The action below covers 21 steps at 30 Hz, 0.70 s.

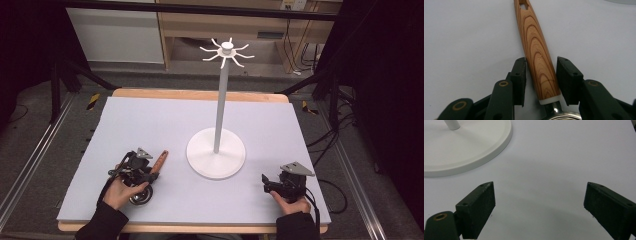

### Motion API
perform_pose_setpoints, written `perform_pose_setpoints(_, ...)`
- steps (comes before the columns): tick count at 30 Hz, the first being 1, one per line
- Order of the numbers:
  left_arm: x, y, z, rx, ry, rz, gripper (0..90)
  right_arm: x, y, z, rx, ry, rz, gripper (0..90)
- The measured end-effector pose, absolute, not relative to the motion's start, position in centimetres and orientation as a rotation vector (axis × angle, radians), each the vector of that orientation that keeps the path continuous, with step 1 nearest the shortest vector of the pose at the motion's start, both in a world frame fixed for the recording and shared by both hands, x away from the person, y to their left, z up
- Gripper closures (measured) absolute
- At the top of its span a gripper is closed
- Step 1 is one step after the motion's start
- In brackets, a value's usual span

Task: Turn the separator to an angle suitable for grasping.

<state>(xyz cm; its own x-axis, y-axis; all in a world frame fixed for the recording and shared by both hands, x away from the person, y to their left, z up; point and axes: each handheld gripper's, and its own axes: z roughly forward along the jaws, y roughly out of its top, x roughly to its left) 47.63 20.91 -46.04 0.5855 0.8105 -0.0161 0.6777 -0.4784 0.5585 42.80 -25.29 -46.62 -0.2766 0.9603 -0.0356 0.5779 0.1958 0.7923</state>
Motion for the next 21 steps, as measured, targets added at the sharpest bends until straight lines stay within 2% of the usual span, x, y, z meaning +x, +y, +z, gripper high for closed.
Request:
perform_pose_setpoints(12, 47.38, 21.21, -45.80, 2.339, 1.156, 0.310, 67.3, 42.84, -25.31, -46.66, 1.425, 1.939, 0.917, 10.7)
perform_pose_setpoints(16, 47.37, 21.09, -45.74, 2.356, 1.139, 0.323, 66.1, 42.82, -25.28, -46.66, 1.429, 1.939, 0.917, 10.7)
perform_pose_setpoints(21, 47.49, 21.04, -45.10, 2.346, 1.121, 0.350, 60.2, 42.85, -25.33, -46.64, 1.427, 1.940, 0.918, 10.7)
